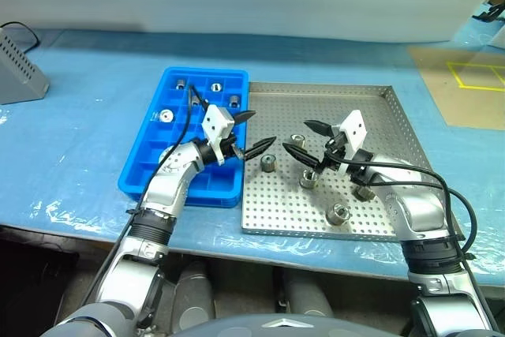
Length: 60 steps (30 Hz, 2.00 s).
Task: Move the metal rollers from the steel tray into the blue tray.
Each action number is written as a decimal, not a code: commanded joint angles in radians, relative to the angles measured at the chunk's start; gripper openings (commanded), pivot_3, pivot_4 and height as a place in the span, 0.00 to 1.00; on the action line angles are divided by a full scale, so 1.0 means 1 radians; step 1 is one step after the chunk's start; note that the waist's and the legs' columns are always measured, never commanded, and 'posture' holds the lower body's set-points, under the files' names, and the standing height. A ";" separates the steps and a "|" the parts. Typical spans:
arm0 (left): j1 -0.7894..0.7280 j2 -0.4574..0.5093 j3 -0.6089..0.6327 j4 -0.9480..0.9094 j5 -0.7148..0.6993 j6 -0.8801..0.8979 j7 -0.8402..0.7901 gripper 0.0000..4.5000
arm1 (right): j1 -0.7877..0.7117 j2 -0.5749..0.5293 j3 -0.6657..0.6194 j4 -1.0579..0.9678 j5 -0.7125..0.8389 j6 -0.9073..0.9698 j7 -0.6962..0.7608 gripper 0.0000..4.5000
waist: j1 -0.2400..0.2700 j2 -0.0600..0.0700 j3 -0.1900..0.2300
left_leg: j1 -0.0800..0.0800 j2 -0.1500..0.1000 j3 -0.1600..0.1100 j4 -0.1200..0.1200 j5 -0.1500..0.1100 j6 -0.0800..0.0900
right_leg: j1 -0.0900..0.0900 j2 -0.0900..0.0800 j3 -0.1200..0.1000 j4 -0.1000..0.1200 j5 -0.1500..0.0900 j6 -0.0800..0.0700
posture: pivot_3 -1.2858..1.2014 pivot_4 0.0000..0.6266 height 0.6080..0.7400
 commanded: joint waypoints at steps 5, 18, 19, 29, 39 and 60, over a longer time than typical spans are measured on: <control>-0.005 0.002 -0.008 -0.034 0.000 -0.015 -0.006 1.00 | -0.005 -0.009 -0.002 -0.032 -0.008 -0.028 -0.002 0.99 | 0.000 0.000 0.000 | 0.000 0.000 0.000 0.000 0.000 0.000 | 0.000 0.000 0.000 0.000 0.000 0.000 | 0.39 0.24 1.00; -0.138 0.012 -0.014 0.040 0.003 0.090 -0.016 1.00 | 0.021 -0.006 -0.004 -0.055 -0.021 -0.030 -0.031 0.99 | 0.000 0.000 0.000 | 0.000 0.000 0.000 0.000 0.000 0.000 | 0.000 0.000 0.000 0.000 0.000 0.000 | 0.38 0.24 1.00; -0.162 0.016 -0.011 0.055 -0.003 0.102 -0.030 1.00 | 0.026 -0.005 -0.005 -0.059 -0.023 -0.030 -0.037 0.99 | -0.001 0.000 0.000 | 0.000 0.000 0.000 0.000 0.000 0.000 | 0.000 0.000 0.000 0.000 0.000 0.000 | 0.37 0.24 1.00; -0.414 0.060 -0.129 0.324 0.074 0.207 -0.260 1.00 | 0.059 0.008 -0.011 -0.081 -0.040 -0.051 -0.084 0.99 | -0.023 0.000 0.000 | 0.000 -0.001 0.000 0.000 0.000 0.000 | 0.000 0.000 0.001 0.000 0.000 0.000 | 0.35 0.24 1.00; -0.574 0.062 -0.278 0.560 0.229 0.161 -0.491 1.00 | 0.121 0.022 0.033 -0.139 -0.090 -0.085 -0.117 0.99 | -0.030 0.000 0.000 | 0.000 -0.002 0.000 0.001 0.000 0.000 | 0.000 0.000 0.002 0.000 0.000 0.000 | 0.33 0.24 1.00; -0.604 0.013 -0.393 0.749 0.479 -0.042 -0.560 0.96 | 0.182 0.030 0.064 -0.234 -0.129 -0.110 -0.157 1.00 | -0.046 0.003 -0.002 | 0.006 -0.004 0.000 0.001 0.000 0.001 | 0.007 -0.003 0.002 0.000 0.000 0.000 | 0.30 0.24 1.00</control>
